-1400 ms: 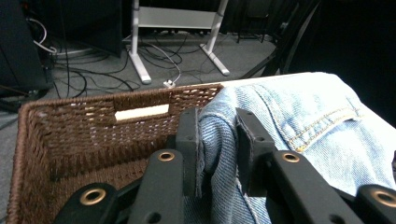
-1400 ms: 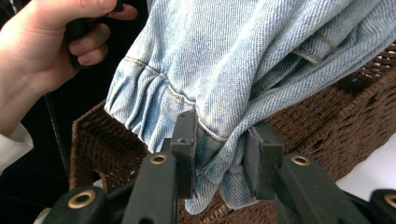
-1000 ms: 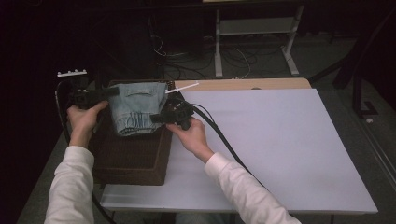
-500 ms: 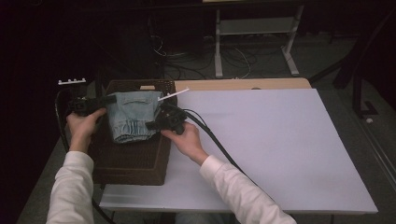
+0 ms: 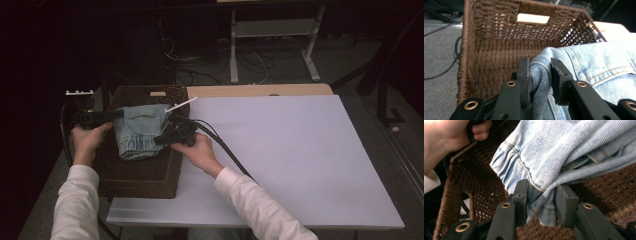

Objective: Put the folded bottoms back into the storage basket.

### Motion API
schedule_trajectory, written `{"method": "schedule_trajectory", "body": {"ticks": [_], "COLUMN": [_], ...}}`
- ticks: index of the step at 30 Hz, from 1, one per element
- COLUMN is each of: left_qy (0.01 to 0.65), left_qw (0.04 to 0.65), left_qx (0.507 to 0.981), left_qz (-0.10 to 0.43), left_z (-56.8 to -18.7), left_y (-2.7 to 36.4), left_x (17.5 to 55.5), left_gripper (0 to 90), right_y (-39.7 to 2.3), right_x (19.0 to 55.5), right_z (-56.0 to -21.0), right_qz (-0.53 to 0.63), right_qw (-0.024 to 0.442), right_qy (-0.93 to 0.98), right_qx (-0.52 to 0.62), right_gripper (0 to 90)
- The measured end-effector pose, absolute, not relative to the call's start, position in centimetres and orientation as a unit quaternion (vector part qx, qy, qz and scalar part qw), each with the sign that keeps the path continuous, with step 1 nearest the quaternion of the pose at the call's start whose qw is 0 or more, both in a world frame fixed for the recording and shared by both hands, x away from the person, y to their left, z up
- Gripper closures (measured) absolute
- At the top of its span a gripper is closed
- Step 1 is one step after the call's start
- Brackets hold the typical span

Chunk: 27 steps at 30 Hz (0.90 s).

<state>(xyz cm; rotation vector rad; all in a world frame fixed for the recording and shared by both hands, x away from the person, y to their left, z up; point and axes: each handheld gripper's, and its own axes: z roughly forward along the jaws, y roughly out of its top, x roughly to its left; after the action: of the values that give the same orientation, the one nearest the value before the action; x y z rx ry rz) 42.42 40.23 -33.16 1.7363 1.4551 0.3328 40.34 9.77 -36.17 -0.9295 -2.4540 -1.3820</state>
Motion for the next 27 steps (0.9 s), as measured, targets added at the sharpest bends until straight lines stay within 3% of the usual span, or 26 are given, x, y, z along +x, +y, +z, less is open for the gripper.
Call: {"method": "schedule_trajectory", "body": {"ticks": [3,7,13,21,25,27], "left_qy": [0.577,0.572,0.586,0.584,0.578,0.576], "left_qw": [0.412,0.376,0.362,0.366,0.373,0.369], "left_qx": [0.695,0.717,0.708,0.706,0.707,0.712], "left_qz": [0.115,0.133,0.152,0.166,0.166,0.16], "left_z": [-33.6,-34.2,-33.8,-32.5,-31.9,-31.7], "left_y": [40.1,38.6,38.6,38.4,37.9,37.5], "left_x": [42.8,43.1,42.9,41.9,41.3,41.1], "left_gripper": [69.1,58.5,38.7,29.8,26.4,22.3], "right_y": [9.5,9.2,8.4,7.4,6.5,5.9], "right_x": [40.3,40.1,40.2,40.5,40.7,40.8], "right_z": [-35.7,-34.7,-34.2,-34.3,-34.2,-34.2], "right_qz": [-0.478,-0.49,-0.494,-0.487,-0.483,-0.482], "right_qw": [0.097,0.087,0.061,0.048,0.039,0.037], "right_qy": [-0.818,-0.813,-0.815,-0.822,-0.822,-0.822], "right_qx": [-0.305,-0.302,-0.297,-0.291,-0.299,-0.301], "right_gripper": [67.7,60.3,44.7,15.8,10.0,1.5]}}
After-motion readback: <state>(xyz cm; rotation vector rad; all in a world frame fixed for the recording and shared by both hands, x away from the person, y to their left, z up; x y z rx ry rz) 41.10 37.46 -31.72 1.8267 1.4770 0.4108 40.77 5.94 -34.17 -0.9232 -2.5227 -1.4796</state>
